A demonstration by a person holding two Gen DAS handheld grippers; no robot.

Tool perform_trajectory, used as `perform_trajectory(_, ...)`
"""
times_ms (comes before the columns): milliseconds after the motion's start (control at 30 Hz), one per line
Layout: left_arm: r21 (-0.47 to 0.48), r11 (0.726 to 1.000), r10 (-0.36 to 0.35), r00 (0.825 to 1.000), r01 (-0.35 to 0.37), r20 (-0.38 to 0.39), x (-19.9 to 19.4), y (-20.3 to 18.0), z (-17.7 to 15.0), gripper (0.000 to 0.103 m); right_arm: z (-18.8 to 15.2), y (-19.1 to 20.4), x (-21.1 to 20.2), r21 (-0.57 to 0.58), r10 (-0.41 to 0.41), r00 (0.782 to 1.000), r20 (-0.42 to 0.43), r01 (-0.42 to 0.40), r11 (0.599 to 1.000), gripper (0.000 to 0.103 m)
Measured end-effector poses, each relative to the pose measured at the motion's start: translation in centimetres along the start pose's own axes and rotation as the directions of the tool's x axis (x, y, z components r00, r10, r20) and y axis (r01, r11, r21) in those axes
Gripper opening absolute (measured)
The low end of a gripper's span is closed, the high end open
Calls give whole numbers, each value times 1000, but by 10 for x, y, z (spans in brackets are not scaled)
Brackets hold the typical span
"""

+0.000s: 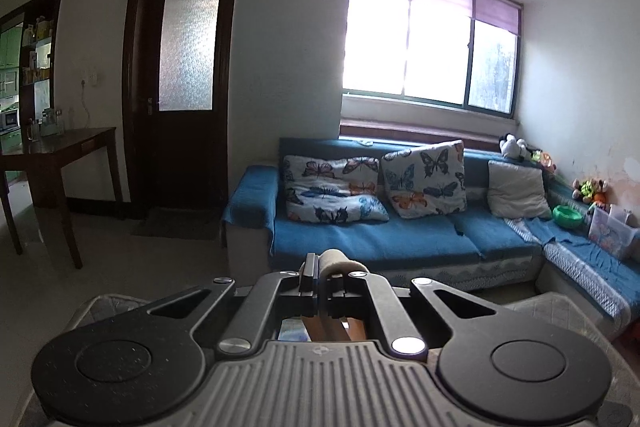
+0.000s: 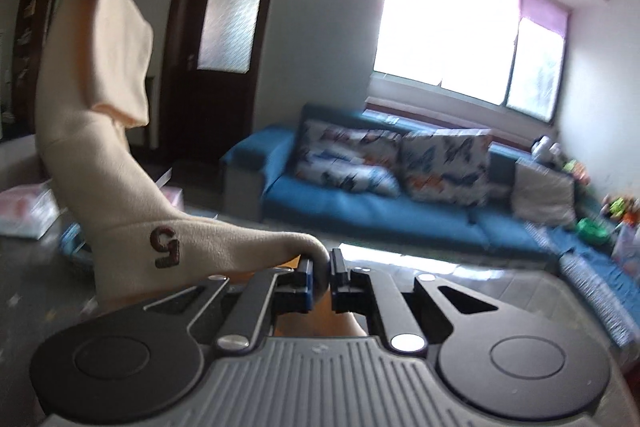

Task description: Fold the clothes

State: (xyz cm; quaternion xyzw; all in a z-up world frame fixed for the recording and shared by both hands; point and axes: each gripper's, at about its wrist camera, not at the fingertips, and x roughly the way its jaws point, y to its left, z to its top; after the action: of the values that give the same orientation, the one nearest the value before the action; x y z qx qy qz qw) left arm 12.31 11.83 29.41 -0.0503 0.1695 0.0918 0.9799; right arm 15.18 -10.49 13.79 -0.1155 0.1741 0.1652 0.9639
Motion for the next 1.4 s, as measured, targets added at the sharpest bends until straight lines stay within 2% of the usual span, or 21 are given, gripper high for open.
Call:
perform_trajectory(233,-49,998,-42,997,45,65,-28,13,22,4,41,-16,-22,-61,-65,989,133,74,995,6)
perform_trajectory(300,-49,997,-59,997,62,59,-41,21,14,4,43,-17,-35,-91,-61,986,156,76,993,6)
perform_trajectory(400,-59,996,-67,998,67,4,-54,37,-9,4,31,-16,-57,-151,-30,987,155,54,987,6)
perform_trajectory(567,-48,998,-51,988,44,-146,-71,62,-74,4,-24,12,-93,-252,72,996,45,-58,966,6)
perform_trajectory(700,-14,1000,-30,965,27,-260,-86,74,-136,4,-73,38,-120,-319,150,987,-65,-163,934,6)
perform_trajectory(767,8,1000,-20,947,24,-321,-90,75,-169,4,-97,51,-131,-331,186,974,-130,-219,918,6)
perform_trajectory(867,-8,1000,-17,908,15,-419,-94,82,-215,4,-131,66,-143,-323,231,948,-220,-294,900,6)
perform_trajectory(933,-19,1000,-13,883,5,-470,-97,87,-241,4,-146,68,-147,-305,246,934,-258,-321,897,6)
perform_trajectory(1100,15,1000,28,839,-24,-543,-103,94,-283,5,-169,58,-155,-253,265,908,-325,-353,901,7)
perform_trajectory(1200,3,1000,21,836,-23,-548,-108,102,-290,9,-165,42,-156,-170,277,902,-331,-346,923,13)
perform_trajectory(1267,6,1000,19,840,-18,-543,-110,106,-289,11,-159,27,-157,-114,282,903,-323,-333,936,26)
perform_trajectory(1300,8,1000,18,841,-16,-540,-111,107,-288,13,-157,20,-158,-99,277,907,-316,-322,942,29)
perform_trajectory(1367,15,1000,22,847,-17,-530,-112,108,-285,26,-155,8,-159,-77,258,918,-302,-293,953,42)
perform_trajectory(1400,20,1000,27,851,-19,-525,-113,109,-283,28,-156,3,-157,-69,240,923,-300,-271,960,43)
